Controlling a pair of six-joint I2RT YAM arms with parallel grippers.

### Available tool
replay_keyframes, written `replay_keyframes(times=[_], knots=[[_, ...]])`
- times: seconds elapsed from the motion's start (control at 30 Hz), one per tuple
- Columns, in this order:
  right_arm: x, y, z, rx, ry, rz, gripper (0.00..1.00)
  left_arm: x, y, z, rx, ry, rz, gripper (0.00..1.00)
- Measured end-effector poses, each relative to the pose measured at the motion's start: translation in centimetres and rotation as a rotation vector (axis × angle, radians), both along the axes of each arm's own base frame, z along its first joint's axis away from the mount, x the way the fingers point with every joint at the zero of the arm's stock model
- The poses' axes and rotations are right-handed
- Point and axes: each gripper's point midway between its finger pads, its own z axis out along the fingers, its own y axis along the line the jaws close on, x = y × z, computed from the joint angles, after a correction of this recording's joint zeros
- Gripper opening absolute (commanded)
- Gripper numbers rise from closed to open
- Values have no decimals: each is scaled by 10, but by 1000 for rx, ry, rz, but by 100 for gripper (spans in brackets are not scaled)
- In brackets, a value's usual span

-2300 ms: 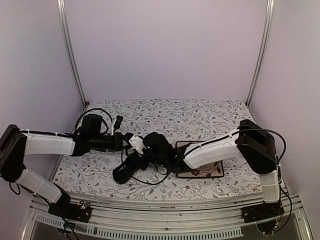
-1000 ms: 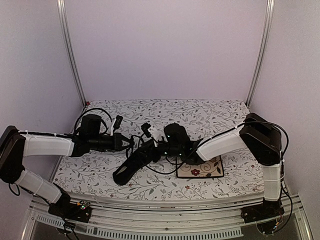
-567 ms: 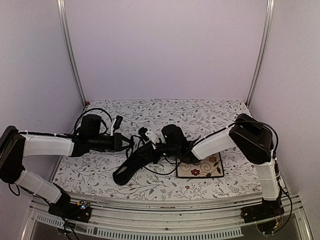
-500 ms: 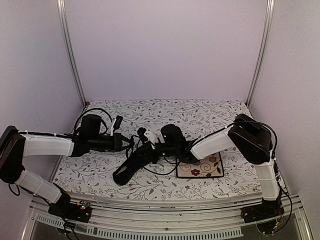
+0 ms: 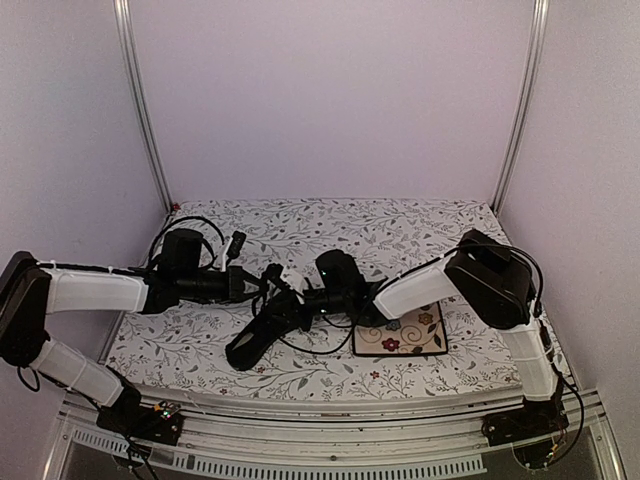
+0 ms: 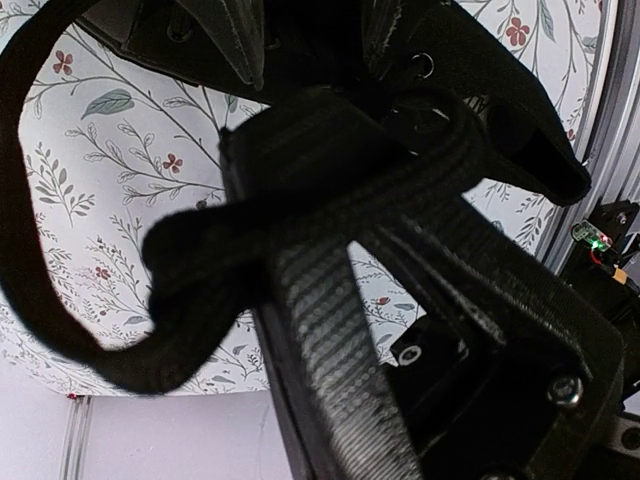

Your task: Tie the shoes

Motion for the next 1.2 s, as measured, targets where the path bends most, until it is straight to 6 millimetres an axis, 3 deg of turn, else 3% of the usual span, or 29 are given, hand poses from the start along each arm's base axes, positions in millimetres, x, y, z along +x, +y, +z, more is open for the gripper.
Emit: replay_keyframes(times=[0.67, 0.73, 0.83, 0.9, 1.2], knots=[[-8, 16, -7, 73, -52, 126, 33, -1, 0, -8, 15, 31, -6, 0], [-8, 16, -6, 83, -55, 134, 28, -1, 0, -9, 16, 31, -6, 0], [-11, 18, -3, 103, -53, 151, 9, -1, -1, -8, 15, 30, -6, 0], [-12, 18, 0, 116, -48, 156, 4, 0, -1, -8, 15, 29, -6, 0], [-18, 7, -5, 124, -20, 134, 2, 1, 1, -9, 22, 30, 0, 0]])
